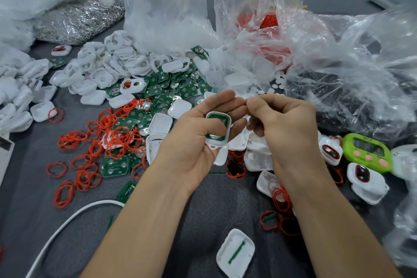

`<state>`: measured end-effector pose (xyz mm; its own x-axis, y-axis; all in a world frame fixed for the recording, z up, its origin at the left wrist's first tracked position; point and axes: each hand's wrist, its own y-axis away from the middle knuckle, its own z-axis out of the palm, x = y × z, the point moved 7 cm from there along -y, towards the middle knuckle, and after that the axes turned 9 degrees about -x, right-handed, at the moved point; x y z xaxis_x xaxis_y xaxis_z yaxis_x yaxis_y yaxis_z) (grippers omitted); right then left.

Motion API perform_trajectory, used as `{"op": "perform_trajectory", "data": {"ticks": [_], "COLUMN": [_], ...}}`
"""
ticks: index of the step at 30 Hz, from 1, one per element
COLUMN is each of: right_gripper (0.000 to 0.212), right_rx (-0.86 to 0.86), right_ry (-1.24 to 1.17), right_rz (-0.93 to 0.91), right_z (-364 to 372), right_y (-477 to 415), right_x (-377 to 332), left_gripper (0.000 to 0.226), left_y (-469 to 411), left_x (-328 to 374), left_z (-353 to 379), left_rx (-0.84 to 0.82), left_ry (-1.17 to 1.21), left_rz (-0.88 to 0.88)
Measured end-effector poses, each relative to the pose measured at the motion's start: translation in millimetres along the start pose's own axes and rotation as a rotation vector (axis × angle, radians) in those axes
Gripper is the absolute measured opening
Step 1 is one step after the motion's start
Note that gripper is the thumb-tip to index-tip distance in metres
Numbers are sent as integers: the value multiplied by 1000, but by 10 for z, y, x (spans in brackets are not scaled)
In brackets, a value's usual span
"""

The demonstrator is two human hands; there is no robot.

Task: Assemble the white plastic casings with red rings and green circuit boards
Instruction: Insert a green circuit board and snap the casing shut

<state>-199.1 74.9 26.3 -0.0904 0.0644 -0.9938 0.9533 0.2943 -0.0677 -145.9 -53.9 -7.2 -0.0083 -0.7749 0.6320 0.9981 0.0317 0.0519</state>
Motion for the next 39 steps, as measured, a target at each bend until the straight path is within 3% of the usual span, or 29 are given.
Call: {"op": "perform_trajectory", "data": {"ticks": [8, 15, 18, 21, 23, 27, 31, 39], "right_gripper": [23, 18, 25, 27, 23, 20, 14, 16], "right_rx": [-5, 32, -97, -307, -348, -333, -282, -77], "right_ry": [-14, 40, 110, 34, -8, -164, -44, 113], "right_rz": [-2, 16, 80, 183, 198, 194, 130, 26], "right_z": [0, -62, 44, 328, 436, 445, 410, 193], "right_y": [-10, 5, 37, 126, 161, 150, 134, 91], "right_x": [17, 35, 59, 126, 145, 156, 125, 88], "left_gripper": [64, 63, 58, 61, 63, 65, 59, 19], "left_y": [7, 11, 3, 13, 26, 34, 43, 151], "left_x": [7, 48, 107, 150, 169, 186, 179, 232], "left_z": [12, -32, -49, -41, -33, 0, 2, -108], "left_rx": [-11, 84, 120, 114, 100, 61, 49, 287], "left_ry": [9, -3, -13, -58, -82, -114, -160, -546], "left_rz": [5, 43, 116, 156, 165, 151, 126, 137]}}
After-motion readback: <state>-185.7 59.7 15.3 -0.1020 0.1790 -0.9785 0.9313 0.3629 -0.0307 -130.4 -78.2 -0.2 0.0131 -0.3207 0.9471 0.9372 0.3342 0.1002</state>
